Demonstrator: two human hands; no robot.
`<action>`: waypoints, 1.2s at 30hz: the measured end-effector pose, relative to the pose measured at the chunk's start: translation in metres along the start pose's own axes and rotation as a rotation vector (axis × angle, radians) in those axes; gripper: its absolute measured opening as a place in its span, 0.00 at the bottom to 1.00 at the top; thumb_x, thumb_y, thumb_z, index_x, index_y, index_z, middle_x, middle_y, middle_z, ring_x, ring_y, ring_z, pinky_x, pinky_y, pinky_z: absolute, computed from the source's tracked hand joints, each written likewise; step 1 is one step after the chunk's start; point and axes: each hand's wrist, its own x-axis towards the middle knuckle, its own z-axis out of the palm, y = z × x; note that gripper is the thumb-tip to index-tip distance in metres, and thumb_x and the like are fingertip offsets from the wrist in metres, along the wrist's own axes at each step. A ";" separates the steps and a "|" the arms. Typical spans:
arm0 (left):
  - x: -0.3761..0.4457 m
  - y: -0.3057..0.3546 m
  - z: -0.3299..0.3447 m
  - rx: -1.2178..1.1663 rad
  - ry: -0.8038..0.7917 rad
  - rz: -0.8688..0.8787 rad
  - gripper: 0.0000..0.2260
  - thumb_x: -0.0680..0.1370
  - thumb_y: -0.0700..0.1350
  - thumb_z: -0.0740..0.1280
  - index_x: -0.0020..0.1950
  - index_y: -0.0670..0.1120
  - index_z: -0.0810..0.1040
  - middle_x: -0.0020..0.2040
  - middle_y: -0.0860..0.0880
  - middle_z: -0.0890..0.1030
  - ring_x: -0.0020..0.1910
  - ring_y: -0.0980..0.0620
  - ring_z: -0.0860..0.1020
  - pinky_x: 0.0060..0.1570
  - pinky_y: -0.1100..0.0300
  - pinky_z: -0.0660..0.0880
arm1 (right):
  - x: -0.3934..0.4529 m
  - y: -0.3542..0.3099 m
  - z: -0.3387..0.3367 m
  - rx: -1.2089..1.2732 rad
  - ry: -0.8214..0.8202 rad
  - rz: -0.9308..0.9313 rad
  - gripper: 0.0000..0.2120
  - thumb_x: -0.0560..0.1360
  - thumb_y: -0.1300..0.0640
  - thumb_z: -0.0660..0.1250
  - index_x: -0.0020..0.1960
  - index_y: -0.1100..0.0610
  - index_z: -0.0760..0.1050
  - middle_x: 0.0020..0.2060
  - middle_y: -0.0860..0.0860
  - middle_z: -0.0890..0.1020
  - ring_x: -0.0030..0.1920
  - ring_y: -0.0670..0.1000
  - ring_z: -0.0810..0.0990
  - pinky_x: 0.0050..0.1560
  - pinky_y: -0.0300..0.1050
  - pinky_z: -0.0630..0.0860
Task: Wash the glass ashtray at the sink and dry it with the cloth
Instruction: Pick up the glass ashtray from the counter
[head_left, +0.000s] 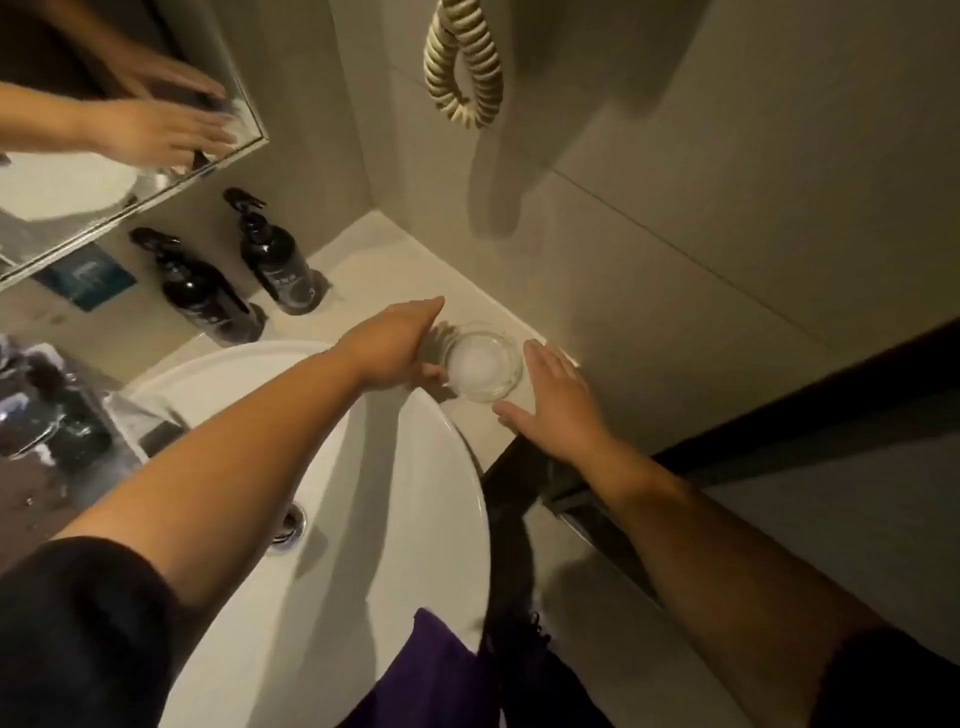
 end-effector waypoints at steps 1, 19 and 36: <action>0.006 -0.003 0.000 0.010 -0.038 -0.002 0.45 0.69 0.55 0.76 0.78 0.45 0.55 0.76 0.43 0.64 0.73 0.43 0.64 0.69 0.50 0.64 | 0.005 0.000 0.003 0.013 0.004 -0.002 0.44 0.74 0.37 0.65 0.79 0.57 0.49 0.79 0.54 0.55 0.79 0.54 0.49 0.76 0.52 0.50; 0.043 -0.004 0.004 -0.052 -0.259 0.096 0.28 0.65 0.49 0.78 0.61 0.50 0.72 0.54 0.50 0.80 0.51 0.47 0.78 0.54 0.49 0.75 | 0.044 0.005 0.027 0.187 -0.010 0.061 0.52 0.65 0.42 0.77 0.78 0.55 0.53 0.77 0.52 0.61 0.75 0.52 0.59 0.73 0.46 0.58; -0.047 0.015 -0.051 -0.353 -0.007 -0.013 0.39 0.69 0.44 0.77 0.75 0.47 0.61 0.71 0.50 0.71 0.63 0.53 0.74 0.62 0.61 0.67 | 0.040 -0.041 -0.062 0.182 -0.054 -0.253 0.51 0.64 0.39 0.77 0.77 0.48 0.53 0.75 0.45 0.60 0.71 0.47 0.65 0.62 0.40 0.63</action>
